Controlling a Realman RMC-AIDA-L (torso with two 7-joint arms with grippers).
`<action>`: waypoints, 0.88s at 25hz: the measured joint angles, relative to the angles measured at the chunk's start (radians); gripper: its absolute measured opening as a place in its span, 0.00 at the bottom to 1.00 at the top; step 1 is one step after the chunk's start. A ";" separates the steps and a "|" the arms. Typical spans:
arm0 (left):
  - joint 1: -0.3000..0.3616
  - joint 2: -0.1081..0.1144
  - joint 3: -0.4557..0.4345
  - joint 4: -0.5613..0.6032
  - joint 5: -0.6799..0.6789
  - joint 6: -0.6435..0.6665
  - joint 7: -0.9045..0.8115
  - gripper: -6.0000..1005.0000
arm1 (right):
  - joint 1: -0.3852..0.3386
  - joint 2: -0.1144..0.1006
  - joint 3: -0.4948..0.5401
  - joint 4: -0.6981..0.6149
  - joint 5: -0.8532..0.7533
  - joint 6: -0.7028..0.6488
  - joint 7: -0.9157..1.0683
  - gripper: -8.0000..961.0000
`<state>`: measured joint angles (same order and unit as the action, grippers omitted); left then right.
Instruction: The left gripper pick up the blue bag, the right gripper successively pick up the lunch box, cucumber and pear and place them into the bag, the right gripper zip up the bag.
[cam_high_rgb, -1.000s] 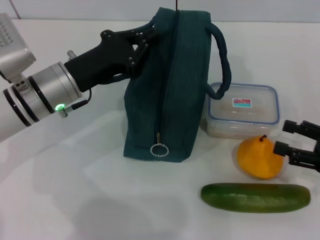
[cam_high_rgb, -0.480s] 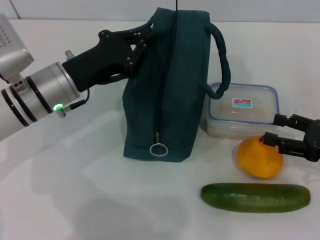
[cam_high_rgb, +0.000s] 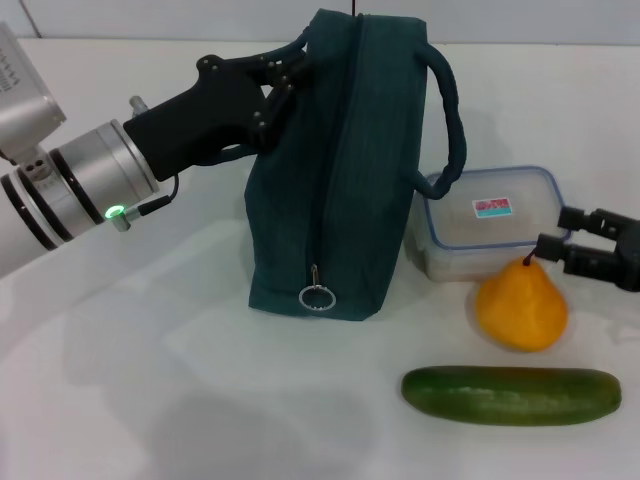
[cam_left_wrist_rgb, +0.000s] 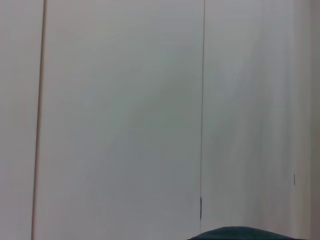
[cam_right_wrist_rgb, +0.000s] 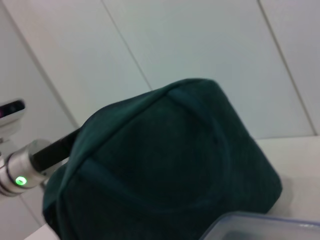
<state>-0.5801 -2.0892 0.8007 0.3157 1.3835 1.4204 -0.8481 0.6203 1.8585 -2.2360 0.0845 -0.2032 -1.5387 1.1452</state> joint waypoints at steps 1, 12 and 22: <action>-0.001 0.000 0.000 0.000 0.000 0.000 0.001 0.04 | -0.001 -0.001 0.000 0.001 0.013 0.001 0.000 0.87; 0.000 -0.001 0.000 0.000 0.000 0.000 0.001 0.04 | -0.061 -0.022 0.000 0.004 0.102 -0.076 -0.012 0.87; -0.006 -0.003 0.005 0.000 0.006 0.000 0.006 0.04 | -0.194 0.107 0.002 -0.018 0.512 -0.049 -0.005 0.87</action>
<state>-0.5865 -2.0922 0.8058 0.3155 1.3893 1.4204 -0.8418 0.4258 1.9653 -2.2343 0.0665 0.3093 -1.5879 1.1400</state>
